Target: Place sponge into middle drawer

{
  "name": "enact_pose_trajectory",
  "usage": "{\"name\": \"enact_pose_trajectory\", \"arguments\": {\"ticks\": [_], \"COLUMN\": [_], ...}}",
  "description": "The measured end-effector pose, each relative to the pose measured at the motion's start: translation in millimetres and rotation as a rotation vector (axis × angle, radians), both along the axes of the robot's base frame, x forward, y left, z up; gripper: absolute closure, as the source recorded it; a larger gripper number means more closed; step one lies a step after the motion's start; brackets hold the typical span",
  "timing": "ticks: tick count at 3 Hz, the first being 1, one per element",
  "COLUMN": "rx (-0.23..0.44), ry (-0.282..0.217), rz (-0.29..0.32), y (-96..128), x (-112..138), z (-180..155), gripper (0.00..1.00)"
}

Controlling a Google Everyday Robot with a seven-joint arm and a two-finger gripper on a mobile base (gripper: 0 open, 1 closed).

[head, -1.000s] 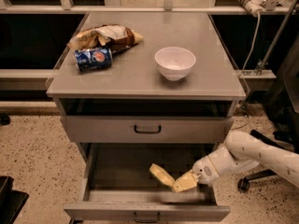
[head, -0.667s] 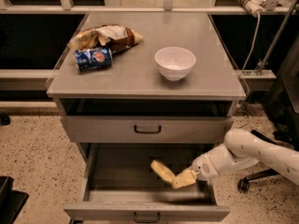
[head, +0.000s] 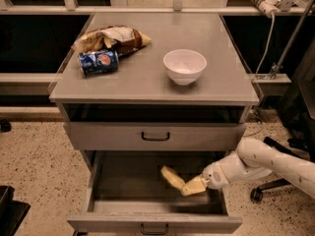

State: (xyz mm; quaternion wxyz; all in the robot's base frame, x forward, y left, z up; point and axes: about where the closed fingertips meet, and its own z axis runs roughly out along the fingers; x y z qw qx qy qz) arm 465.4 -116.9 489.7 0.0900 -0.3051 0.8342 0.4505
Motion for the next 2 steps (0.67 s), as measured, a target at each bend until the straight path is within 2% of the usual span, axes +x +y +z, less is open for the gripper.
{"name": "enact_pose_trajectory", "arguments": {"ticks": [1,2], "rx": [0.023,0.015], "ry": [-0.003,0.026], "rz": [-0.062,-0.104], "y": [-7,-13], "x": [16,21], "z": [-22,-47], "gripper": [1.0,1.0]}}
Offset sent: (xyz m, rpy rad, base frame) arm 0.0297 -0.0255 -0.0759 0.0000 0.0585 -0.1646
